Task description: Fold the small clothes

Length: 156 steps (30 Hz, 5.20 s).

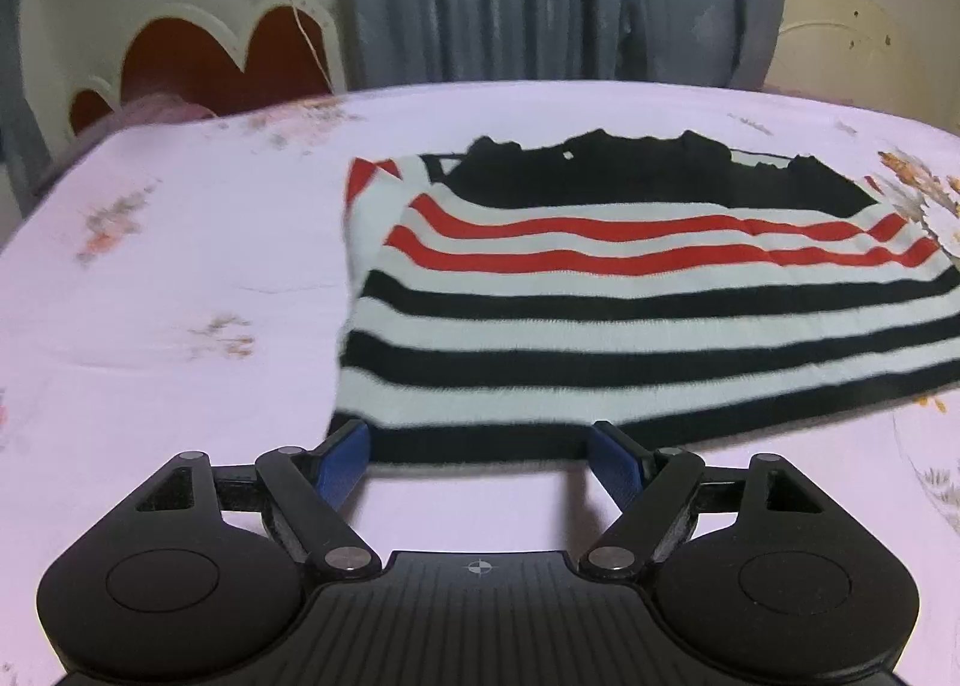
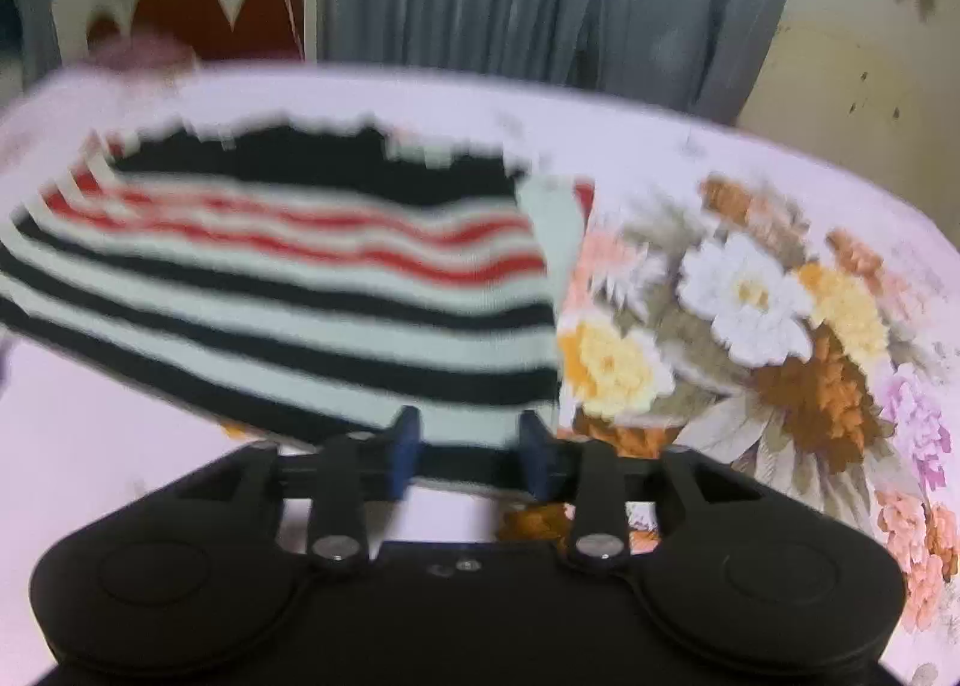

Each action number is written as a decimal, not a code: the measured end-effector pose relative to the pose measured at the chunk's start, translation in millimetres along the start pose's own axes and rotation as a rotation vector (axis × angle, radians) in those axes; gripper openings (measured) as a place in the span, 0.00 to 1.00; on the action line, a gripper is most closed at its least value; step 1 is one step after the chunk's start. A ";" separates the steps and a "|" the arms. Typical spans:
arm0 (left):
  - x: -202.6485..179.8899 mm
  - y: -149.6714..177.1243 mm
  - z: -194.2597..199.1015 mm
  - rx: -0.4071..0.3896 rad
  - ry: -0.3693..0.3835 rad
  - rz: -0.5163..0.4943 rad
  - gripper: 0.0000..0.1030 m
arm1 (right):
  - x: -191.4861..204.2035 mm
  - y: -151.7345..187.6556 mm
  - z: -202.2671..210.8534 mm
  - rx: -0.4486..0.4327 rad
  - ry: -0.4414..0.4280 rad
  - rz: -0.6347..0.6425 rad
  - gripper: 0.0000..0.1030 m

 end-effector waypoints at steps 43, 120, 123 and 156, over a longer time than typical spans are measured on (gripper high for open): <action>68.8 47.5 -67.0 -0.187 0.237 1.071 0.34 | 108.9 -60.9 -63.8 0.055 -0.261 -0.069 0.03; -100.8 -88.8 -14.5 -0.038 0.411 0.126 0.40 | -72.6 -41.7 -56.3 0.227 -0.254 -0.429 0.32; -89.0 -99.9 -12.5 -0.089 0.402 0.136 0.40 | -76.1 -61.8 -51.0 0.142 -0.247 -0.427 0.56; -139.7 -180.0 -79.1 -0.096 0.453 -0.109 0.40 | -75.4 -125.4 -113.1 -0.057 -0.182 -0.284 0.31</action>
Point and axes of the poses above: each gripper's, at about its wrist camera, not at the fingertips, and z roughly against the way its jaws point, x to its left, y to its underside, the point moved 2 cm from there along -z, roughly the way its jaws point, and after that the axes turned 15 degrees about -z, right-handed, at the moved point
